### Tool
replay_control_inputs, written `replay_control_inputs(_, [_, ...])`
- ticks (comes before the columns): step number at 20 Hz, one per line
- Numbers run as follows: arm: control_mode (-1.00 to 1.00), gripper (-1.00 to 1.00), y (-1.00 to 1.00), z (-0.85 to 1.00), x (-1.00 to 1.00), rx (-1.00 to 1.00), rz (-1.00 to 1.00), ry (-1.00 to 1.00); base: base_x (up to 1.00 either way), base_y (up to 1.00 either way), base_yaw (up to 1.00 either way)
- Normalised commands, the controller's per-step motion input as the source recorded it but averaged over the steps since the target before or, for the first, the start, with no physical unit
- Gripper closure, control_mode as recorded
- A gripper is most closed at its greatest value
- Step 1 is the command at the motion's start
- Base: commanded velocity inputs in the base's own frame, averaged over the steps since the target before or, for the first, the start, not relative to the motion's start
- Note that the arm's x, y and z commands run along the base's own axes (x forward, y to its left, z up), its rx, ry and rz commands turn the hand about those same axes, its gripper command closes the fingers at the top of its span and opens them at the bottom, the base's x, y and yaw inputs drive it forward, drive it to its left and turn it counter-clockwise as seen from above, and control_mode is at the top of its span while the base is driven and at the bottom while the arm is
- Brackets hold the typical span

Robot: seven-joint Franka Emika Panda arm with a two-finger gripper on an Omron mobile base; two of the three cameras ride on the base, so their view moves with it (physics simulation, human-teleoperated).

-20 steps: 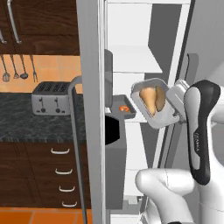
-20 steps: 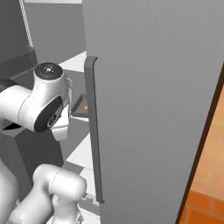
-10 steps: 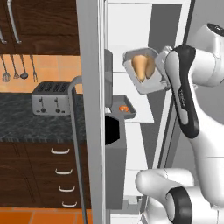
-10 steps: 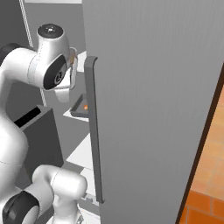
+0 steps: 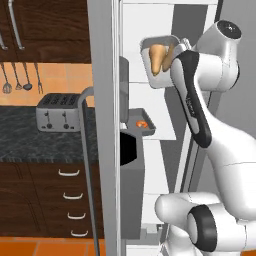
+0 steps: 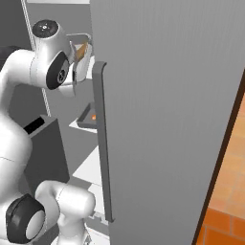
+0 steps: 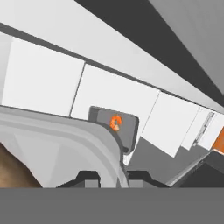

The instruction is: Take the meat container that has the shrimp and place it on the second highest rack of the freezer. Then take the vegetable container that has the sweet potato and squash and place it on the highest rack of the freezer.

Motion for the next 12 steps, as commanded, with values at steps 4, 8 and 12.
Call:
replay_control_inputs(4, [-1.00, 1.00, -0.03, -0.25, 0.34, 0.00, -0.10, -0.04, 0.00, 0.00, 0.00])
replay_control_inputs(8, [-1.00, 1.00, -0.08, 0.00, 0.85, 0.02, -0.03, 0.00, 0.00, 0.00, 0.00])
replay_control_inputs(12, [-1.00, 1.00, 0.00, -0.12, 0.70, 0.06, 0.00, 0.02, 0.00, 0.00, 0.00])
